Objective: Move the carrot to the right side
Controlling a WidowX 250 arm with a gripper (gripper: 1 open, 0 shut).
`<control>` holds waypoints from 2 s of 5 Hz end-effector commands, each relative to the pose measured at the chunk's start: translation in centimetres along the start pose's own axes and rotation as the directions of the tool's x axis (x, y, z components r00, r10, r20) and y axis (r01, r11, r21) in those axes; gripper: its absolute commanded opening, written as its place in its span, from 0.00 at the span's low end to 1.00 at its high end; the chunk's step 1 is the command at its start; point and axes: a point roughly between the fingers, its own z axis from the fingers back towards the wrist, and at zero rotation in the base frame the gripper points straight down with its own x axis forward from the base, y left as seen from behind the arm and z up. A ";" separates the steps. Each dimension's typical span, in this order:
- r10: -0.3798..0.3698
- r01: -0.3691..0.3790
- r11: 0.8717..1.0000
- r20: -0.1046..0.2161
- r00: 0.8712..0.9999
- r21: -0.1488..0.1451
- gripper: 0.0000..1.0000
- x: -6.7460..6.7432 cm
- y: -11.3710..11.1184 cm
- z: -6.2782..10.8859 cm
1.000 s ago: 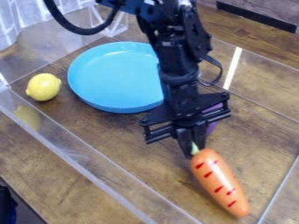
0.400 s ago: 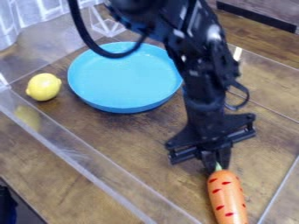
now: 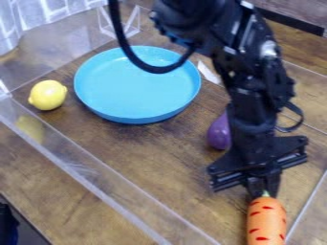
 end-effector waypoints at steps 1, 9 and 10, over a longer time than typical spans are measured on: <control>-0.049 0.049 0.999 -0.010 0.999 -0.010 0.00 -1.9 -1.8 -0.4; 0.015 -0.015 0.999 0.020 1.000 0.029 0.00 -3.3 -1.6 -1.5; 0.028 -0.028 0.999 0.023 0.999 0.032 0.00 -3.6 -1.6 -1.5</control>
